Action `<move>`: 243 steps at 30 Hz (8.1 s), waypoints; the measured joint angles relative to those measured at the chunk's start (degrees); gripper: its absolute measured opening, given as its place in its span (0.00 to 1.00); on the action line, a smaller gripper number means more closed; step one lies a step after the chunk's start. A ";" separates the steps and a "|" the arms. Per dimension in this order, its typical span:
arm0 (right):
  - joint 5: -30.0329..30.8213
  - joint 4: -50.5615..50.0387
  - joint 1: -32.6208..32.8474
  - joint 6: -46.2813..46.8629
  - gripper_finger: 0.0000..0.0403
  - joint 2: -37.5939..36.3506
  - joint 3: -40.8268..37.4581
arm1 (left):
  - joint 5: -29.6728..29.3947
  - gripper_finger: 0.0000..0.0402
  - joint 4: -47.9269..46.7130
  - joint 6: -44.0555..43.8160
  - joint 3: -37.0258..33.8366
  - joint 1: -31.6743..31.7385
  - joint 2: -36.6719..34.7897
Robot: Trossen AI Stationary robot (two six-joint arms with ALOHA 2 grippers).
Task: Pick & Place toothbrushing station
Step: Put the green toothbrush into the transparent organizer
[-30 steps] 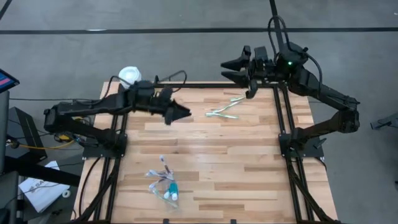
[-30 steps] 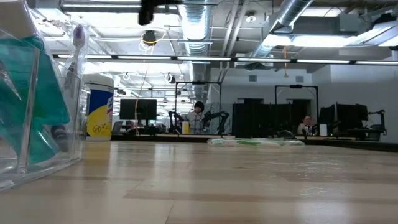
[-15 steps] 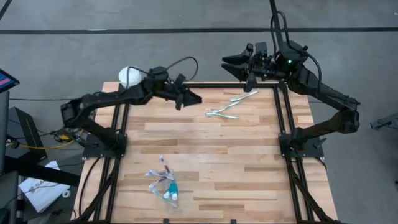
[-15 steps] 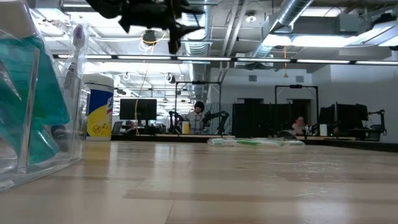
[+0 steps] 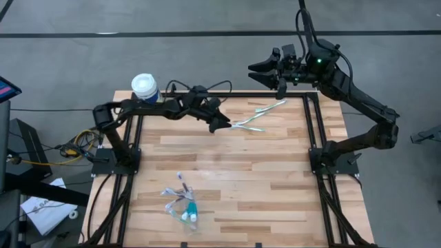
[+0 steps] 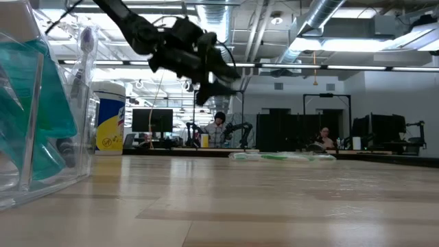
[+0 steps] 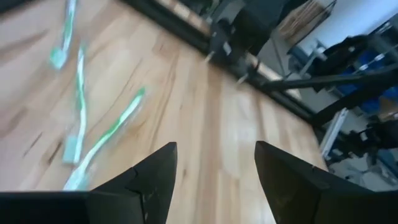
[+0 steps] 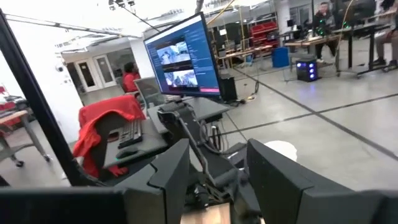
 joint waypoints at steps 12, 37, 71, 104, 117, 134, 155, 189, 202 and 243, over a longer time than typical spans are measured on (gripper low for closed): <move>-9.27 -2.75 -5.43 1.48 0.40 0.00 0.00 | -10.17 0.53 -12.54 15.99 5.15 -1.70 5.47; -10.73 -2.77 -5.68 1.48 0.38 -0.02 0.00 | -16.86 0.53 -30.41 25.22 23.06 -2.97 18.94; -15.12 -4.26 -5.68 0.98 0.34 -0.01 0.00 | -23.66 0.20 -33.40 29.59 25.52 -3.04 23.78; -21.26 2.55 -5.68 -0.64 0.31 -0.01 0.00 | -32.05 0.00 -68.90 -4.17 25.59 -16.94 -19.28; -20.57 12.43 -5.59 5.73 0.30 -0.02 0.01 | -23.87 0.00 -85.71 -29.99 25.50 -39.39 -34.97; -14.72 12.50 1.21 6.81 0.29 -0.02 0.00 | -11.51 0.00 -81.62 -53.28 25.50 -67.19 -34.78; -11.93 12.50 6.41 2.80 0.29 -0.02 0.01 | -1.21 0.00 -75.24 -50.63 25.50 -64.27 -20.44; -16.81 12.46 7.46 -3.28 0.29 -0.02 0.00 | 8.04 0.00 -71.31 -40.06 25.52 -49.12 -6.02; -17.13 12.48 6.51 -6.67 0.29 -0.02 0.00 | 10.20 0.00 -70.17 -40.76 25.50 -45.73 -7.35; -18.18 12.50 5.42 -5.21 0.29 0.00 0.00 | 12.69 0.00 -64.59 -41.38 15.48 -43.65 -9.58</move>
